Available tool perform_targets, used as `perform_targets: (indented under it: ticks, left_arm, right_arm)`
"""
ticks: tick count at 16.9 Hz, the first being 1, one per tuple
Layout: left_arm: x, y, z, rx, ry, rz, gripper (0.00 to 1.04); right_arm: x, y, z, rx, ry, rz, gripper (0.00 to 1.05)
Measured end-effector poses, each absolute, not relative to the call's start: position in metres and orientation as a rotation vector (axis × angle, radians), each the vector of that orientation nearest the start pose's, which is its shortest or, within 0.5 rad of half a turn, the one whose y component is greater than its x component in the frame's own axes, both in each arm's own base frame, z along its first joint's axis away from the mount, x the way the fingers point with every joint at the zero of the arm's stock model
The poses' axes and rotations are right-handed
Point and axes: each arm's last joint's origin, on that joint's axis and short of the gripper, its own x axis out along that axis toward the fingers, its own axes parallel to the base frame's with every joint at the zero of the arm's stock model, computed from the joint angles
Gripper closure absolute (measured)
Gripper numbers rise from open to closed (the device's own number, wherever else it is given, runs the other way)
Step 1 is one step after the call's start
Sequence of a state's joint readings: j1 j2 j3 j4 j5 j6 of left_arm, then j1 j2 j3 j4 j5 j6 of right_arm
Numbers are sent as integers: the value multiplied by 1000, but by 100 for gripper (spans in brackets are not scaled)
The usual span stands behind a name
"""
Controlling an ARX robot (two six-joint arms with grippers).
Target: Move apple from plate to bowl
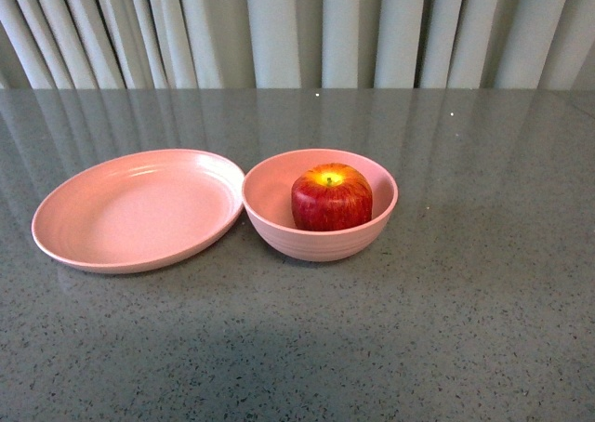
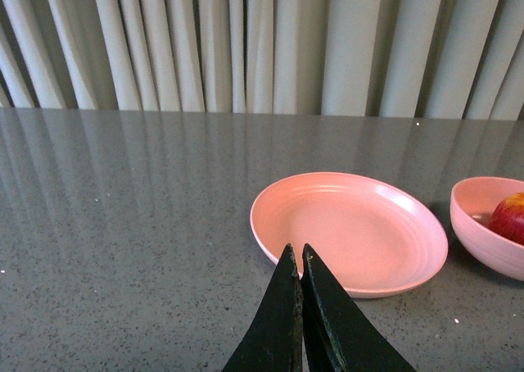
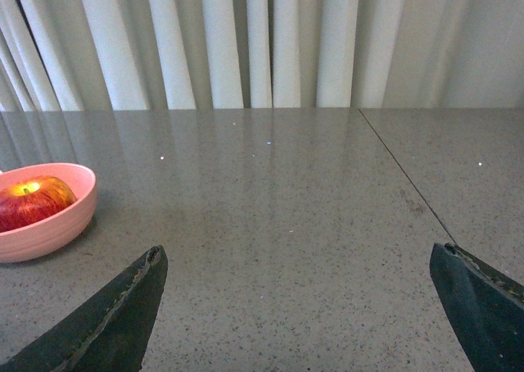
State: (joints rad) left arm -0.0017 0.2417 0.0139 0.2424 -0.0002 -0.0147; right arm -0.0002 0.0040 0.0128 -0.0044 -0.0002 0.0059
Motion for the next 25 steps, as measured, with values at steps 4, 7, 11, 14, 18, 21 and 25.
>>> perform_targets:
  ticks: [4, 7, 11, 14, 18, 21, 25]
  left_arm:
    - [109, 0, 171, -15, -12, -2, 104]
    - [97, 0, 168, -14, -9, -2, 104]
    - [97, 0, 168, -14, -5, -1, 104]
    - [97, 0, 168, -14, -4, -2, 95]
    - [97, 0, 168, -14, -4, -2, 50]
    - [97, 0, 168, -14, -4, -2, 14]
    - [97, 0, 168, -11, -4, -2, 7]
  right_arm:
    - [97, 0, 167, 6, -4, 0, 7]
    - [97, 0, 167, 6, -4, 0, 7]
    - [97, 0, 167, 6, -5, 0, 7]
    - [97, 0, 167, 6, -4, 0, 7]
    - [97, 0, 167, 6, -4, 0, 7]
    - [97, 0, 167, 6, -5, 0, 7]
    - [97, 0, 167, 6, -4, 0, 7]
